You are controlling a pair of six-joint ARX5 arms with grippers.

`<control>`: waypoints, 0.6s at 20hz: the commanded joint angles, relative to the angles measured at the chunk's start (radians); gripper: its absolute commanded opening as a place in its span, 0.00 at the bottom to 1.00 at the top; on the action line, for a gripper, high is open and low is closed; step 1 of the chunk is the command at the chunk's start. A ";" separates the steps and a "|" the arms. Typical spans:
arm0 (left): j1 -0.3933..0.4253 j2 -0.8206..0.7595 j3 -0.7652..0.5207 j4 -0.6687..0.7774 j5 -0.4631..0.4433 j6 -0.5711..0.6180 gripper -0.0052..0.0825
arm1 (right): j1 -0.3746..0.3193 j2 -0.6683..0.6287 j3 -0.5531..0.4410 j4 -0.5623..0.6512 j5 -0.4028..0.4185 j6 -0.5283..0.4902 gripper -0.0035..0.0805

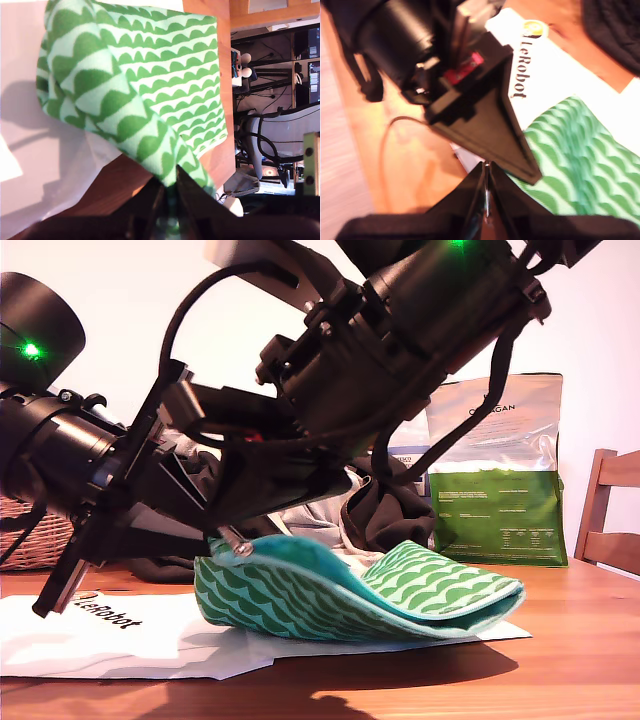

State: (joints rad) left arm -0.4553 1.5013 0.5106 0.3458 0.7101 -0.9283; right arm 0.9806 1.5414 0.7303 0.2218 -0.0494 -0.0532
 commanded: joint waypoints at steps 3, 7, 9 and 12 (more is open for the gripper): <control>-0.005 0.004 -0.001 0.021 0.007 0.013 0.04 | 0.007 0.014 0.005 0.020 -0.140 -0.030 0.03; -0.005 0.004 -0.001 0.020 0.007 0.016 0.04 | 0.007 0.013 0.005 0.007 -0.245 -0.124 0.03; -0.005 0.004 -0.001 0.019 0.007 0.020 0.04 | 0.007 0.013 0.005 -0.019 -0.268 -0.210 0.03; -0.005 0.004 -0.001 0.019 0.007 0.020 0.04 | 0.008 0.013 0.015 -0.122 -0.285 -0.376 0.03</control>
State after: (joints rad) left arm -0.4686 1.5013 0.5079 0.3325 0.7338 -0.9146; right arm 0.9565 1.5436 0.7399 0.1337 -0.2909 -0.4030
